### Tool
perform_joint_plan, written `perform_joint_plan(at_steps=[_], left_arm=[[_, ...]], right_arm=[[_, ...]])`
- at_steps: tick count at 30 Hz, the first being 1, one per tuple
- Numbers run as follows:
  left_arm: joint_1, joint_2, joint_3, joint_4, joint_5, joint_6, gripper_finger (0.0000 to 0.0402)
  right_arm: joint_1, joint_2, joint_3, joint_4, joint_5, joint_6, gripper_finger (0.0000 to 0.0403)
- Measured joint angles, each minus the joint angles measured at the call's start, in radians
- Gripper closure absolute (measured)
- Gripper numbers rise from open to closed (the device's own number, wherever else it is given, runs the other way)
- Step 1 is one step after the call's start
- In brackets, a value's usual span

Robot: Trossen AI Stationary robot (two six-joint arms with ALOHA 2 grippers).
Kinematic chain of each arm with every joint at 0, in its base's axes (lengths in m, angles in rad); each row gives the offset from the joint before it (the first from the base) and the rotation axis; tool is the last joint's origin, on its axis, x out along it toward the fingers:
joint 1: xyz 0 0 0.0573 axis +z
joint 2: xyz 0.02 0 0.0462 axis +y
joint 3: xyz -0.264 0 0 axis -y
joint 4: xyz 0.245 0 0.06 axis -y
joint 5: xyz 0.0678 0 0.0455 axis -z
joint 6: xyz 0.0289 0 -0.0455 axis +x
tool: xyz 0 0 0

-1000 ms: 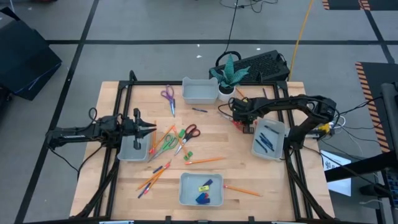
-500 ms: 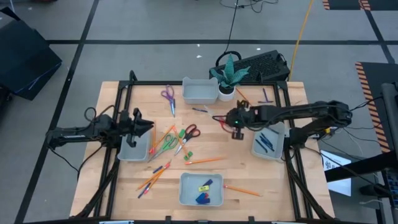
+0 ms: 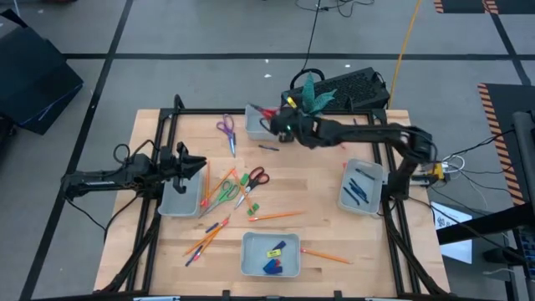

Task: Sort crayons/erasers/pens/pencils in bins
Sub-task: Put the red scissors into the top gray bin, then put the violet scissors into the top gray bin

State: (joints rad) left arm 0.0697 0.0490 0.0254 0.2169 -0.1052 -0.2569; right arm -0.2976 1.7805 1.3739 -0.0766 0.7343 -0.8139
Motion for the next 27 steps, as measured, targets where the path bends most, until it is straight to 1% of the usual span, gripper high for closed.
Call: perform_joint_plan(at_steps=[3,6,8,12,14,17,20,22,24,27], left_arm=[[0.000,0.020,0.000,0.018,-0.021,0.016,0.0325],[0.000,0.061,0.000,0.046,-0.067,0.017,0.0325],[0.000,0.100,0.000,0.064,-0.094,0.018,0.0325],[0.000,0.191,0.000,0.113,-0.128,0.026,0.0323],[0.000,0.239,0.000,0.139,-0.155,0.027,0.0316],[0.000,0.308,0.000,0.177,-0.200,0.024,0.0291],[0.008,0.384,0.000,0.211,-0.243,0.011,0.0259],[0.020,0.434,0.011,0.196,-0.276,0.003,0.0242],[0.033,0.495,0.045,0.187,-0.298,-0.005,0.0234],[0.044,0.599,0.142,0.079,-0.344,-0.009,0.0233]], right_arm=[[-0.036,0.078,0.000,0.122,0.005,-0.143,0.0389],[-0.042,0.155,0.000,0.196,0.054,-0.244,0.0389],[-0.040,0.200,-0.001,0.205,0.074,-0.315,0.0389],[-0.034,0.248,-0.001,0.209,0.060,-0.398,0.0388],[-0.034,0.251,-0.001,0.177,0.034,-0.409,0.0381],[-0.034,0.251,-0.001,0.150,-0.028,-0.383,0.0356],[-0.027,0.238,-0.002,0.140,-0.031,-0.375,0.0325],[-0.016,0.230,-0.001,0.160,-0.029,-0.382,0.0305],[0.000,0.207,-0.002,0.148,-0.031,-0.366,0.0286],[0.026,0.145,-0.005,0.145,-0.064,-0.281,0.0260]])
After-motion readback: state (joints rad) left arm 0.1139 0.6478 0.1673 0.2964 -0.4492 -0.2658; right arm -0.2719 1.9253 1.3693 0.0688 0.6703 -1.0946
